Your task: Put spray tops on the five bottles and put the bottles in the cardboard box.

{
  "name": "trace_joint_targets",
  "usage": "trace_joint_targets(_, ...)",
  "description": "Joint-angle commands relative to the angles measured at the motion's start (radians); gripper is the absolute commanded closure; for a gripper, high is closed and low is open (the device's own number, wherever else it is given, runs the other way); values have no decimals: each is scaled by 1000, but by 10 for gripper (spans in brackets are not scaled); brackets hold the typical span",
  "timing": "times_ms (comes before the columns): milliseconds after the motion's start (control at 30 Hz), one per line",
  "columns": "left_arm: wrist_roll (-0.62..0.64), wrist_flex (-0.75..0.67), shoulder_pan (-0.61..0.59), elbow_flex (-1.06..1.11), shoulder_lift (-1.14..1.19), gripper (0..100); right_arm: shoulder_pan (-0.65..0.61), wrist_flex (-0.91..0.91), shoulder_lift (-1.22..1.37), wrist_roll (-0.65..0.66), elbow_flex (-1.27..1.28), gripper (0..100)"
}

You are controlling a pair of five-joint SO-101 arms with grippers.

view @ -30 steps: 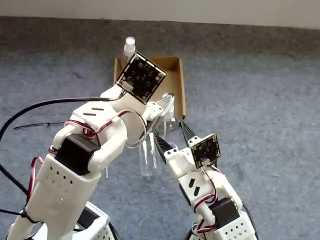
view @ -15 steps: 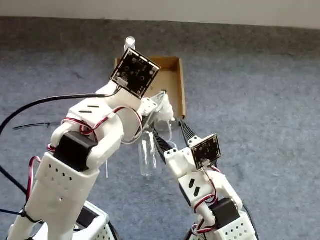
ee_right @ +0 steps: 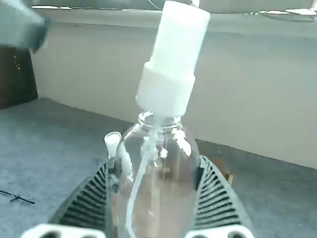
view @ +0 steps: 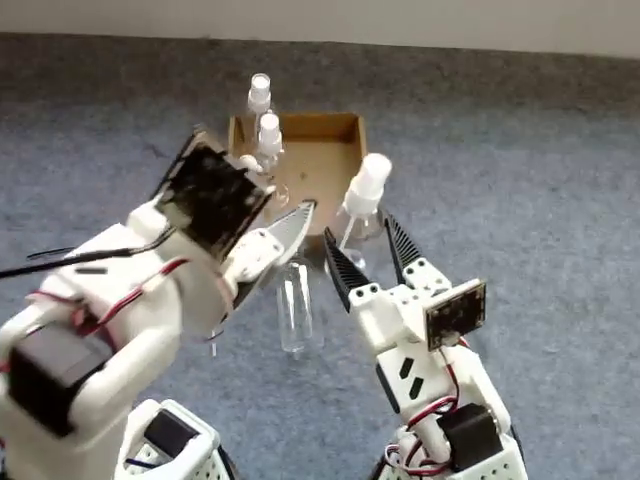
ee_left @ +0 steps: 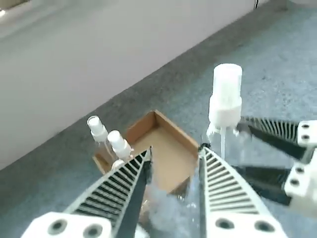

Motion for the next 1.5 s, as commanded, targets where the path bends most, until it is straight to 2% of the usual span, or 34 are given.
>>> trace_joint_targets(0, -75, 236, 4, -54, -12, 842, 64, -8, 147, -5, -168, 995)
trace_joint_targets(167, -104, 273, -102, 102, -96, 842, 97, -4, 390, -5, -397, 995)
trace_joint_targets(267, -104, 219, -130, 248, -206, 841, 97, -2, 506, -11, -496, 995)
trace_joint_targets(333, -100, 129, -125, 390, -285, 841, 96, 12, 575, -20, -547, 995)
trace_joint_targets(400, -95, 2, -131, 558, -355, 829, 70, 68, 647, -89, -604, 995)
trace_joint_targets(500, -40, -204, -133, 786, -452, 759, 18, 137, 737, -172, -697, 995)
trace_joint_targets(567, -37, -293, -128, 866, -499, 733, -22, 157, 783, -193, -742, 995)
trace_joint_targets(900, -28, -428, -131, 938, -553, 733, -234, 232, 878, -193, -794, 993)
trace_joint_targets(1033, 51, -523, -133, 1026, -556, 734, -278, 248, 865, -193, -794, 993)
trace_joint_targets(1167, 81, -540, -133, 1067, -553, 735, -314, 285, 802, -193, -794, 993)
trace_joint_targets(1467, 109, -569, -131, 1112, -561, 857, -340, 354, 697, -193, -794, 993)
